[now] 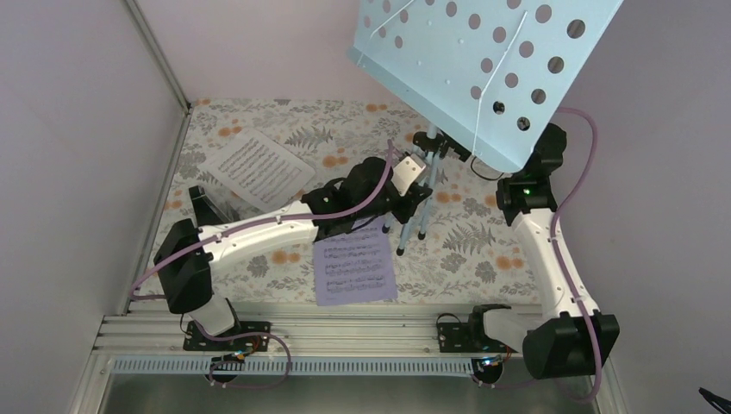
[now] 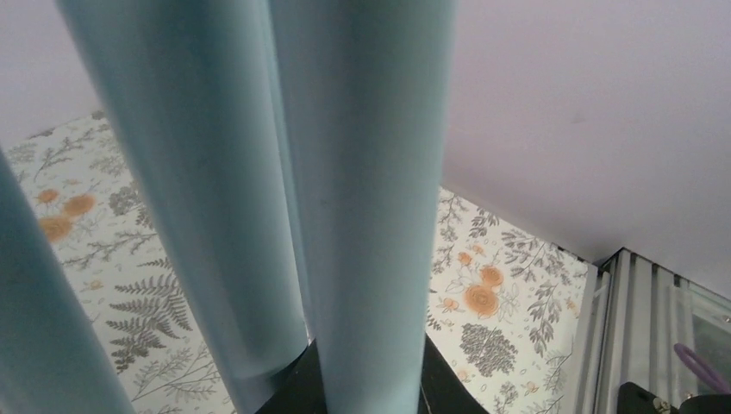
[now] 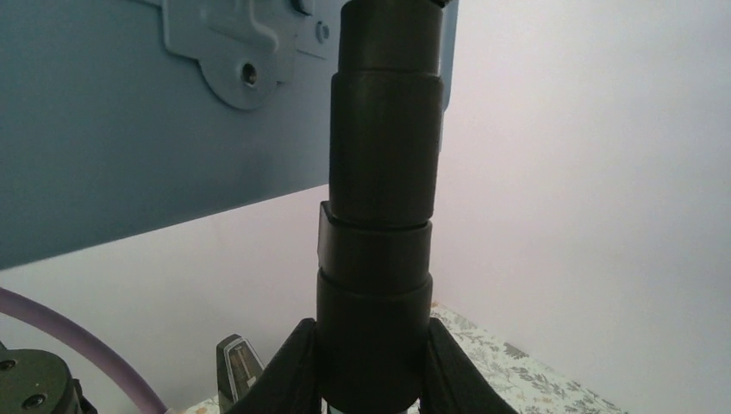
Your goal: Pack up the instrument practice props
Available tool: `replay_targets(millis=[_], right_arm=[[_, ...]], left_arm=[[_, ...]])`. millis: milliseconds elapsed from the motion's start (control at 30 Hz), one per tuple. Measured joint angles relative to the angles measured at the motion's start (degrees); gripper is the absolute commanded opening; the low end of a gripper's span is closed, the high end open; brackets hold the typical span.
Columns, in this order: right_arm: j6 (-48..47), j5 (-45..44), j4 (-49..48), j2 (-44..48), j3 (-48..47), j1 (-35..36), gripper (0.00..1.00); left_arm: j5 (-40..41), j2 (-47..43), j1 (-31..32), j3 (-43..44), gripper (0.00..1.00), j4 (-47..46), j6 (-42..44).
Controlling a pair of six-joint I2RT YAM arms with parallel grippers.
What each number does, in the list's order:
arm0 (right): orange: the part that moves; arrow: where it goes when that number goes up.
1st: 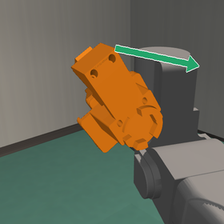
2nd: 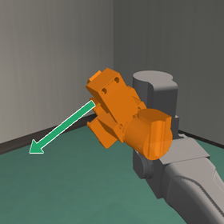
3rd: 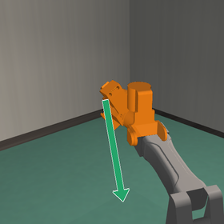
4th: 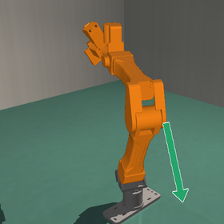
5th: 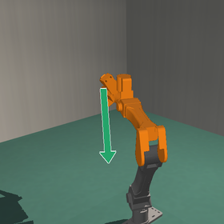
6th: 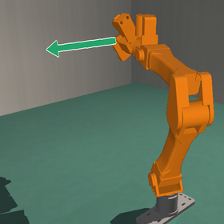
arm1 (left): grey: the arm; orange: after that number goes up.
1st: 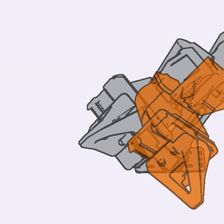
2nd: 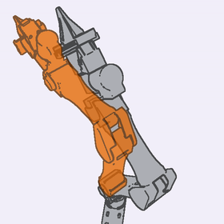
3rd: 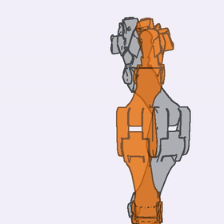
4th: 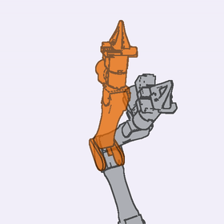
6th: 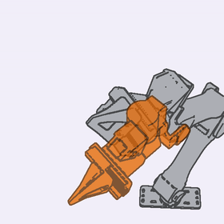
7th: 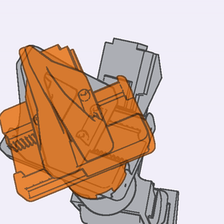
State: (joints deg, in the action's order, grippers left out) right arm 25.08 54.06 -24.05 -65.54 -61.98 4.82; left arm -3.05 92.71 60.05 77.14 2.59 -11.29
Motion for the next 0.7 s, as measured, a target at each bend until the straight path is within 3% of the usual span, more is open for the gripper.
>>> replay_targets(millis=[200,367,700], right_arm=[[0.2,-1.27,2.12,1.81,0.02,0.0,0.04],[1.66,-4.13,1.42,5.09,2.69,0.11,0.04],[3.28,-7.32,0.13,8.92,13.27,0.5,0.04]], left_arm=[[-0.61,-0.04,-0.15,0.98,0.03,1.68,1.68],[-0.92,-0.24,0.31,0.59,0.1,1.18,2.84],[-1.49,-0.74,0.46,-8.68,0.2,-4.02,2.78]])
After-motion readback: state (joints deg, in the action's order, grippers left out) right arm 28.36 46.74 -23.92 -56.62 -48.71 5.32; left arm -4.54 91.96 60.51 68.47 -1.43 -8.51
